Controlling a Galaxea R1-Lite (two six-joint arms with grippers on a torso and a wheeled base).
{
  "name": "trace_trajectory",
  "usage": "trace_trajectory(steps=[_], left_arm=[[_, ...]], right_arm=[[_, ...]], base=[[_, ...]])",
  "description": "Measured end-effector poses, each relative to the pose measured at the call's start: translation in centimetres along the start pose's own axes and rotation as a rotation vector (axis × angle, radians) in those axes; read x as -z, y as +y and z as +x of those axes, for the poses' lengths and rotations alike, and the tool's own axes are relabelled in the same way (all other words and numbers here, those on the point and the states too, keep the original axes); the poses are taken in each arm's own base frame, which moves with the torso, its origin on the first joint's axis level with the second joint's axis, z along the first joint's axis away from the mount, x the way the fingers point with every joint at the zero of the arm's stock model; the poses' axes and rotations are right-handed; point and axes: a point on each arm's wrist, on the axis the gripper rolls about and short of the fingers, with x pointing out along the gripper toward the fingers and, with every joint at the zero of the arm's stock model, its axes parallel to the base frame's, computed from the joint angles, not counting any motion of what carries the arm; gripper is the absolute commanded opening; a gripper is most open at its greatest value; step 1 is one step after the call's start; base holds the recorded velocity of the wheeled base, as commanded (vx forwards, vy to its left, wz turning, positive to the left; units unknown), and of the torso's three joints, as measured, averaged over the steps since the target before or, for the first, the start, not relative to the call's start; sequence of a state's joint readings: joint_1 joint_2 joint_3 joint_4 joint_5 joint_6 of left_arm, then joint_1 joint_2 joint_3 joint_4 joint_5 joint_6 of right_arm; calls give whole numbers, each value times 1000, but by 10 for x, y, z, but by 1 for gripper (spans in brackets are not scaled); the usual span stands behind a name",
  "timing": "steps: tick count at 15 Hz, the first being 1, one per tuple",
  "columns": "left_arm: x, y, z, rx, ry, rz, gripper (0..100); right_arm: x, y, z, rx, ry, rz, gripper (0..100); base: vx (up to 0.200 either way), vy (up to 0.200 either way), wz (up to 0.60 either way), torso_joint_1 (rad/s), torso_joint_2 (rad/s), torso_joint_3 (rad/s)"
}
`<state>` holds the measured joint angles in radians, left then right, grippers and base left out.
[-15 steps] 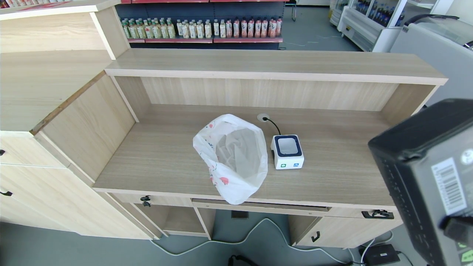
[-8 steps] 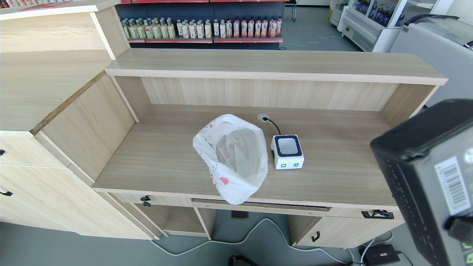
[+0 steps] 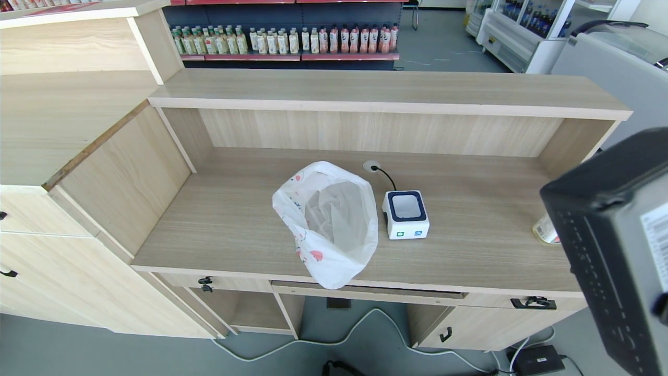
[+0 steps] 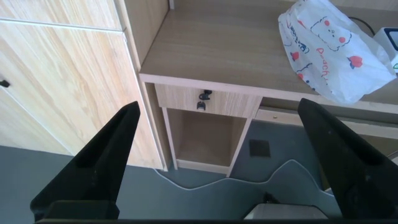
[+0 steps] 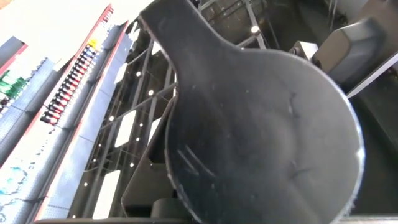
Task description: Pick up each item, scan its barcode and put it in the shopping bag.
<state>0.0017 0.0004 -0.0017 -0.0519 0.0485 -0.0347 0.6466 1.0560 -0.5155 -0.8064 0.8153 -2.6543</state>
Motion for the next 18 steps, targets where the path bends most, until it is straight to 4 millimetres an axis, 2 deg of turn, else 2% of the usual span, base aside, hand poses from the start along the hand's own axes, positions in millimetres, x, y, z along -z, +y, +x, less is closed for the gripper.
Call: trace_trajectory(steps=[3, 4, 6, 8, 10, 11, 13, 15, 18], left_arm=[[0, 0, 0, 0, 0, 0, 100], [0, 0, 0, 0, 0, 0, 100], [0, 0, 0, 0, 0, 0, 100], [0, 0, 0, 0, 0, 0, 100], [0, 0, 0, 0, 0, 0, 100], [0, 0, 0, 0, 0, 0, 100], [0, 0, 0, 0, 0, 0, 100], [0, 0, 0, 0, 0, 0, 100], [0, 0, 0, 0, 0, 0, 100]], right_arm=[[1, 1, 0, -11, 2, 36, 0], [5, 4, 0, -44, 25, 135, 0], [13, 18, -9, -229, 171, 435, 0], [14, 36, -31, -433, 462, 836, 0], [10, 50, -57, -565, 826, 1169, 0], [7, 56, -72, -619, 1015, 1274, 0], [0, 64, -98, -685, 1290, 1405, 0], [-10, 70, -117, -736, 1493, 1511, 0], [-13, 75, -127, -710, 1604, 1574, 0]], base=[[0, 0, 0, 0, 0, 0], [0, 0, 0, 0, 0, 0], [0, 0, 0, 0, 0, 0], [0, 0, 0, 0, 0, 0], [0, 0, 0, 0, 0, 0], [0, 0, 0, 0, 0, 0], [0, 0, 0, 0, 0, 0], [0, 0, 0, 0, 0, 0], [0, 0, 0, 0, 0, 0]])
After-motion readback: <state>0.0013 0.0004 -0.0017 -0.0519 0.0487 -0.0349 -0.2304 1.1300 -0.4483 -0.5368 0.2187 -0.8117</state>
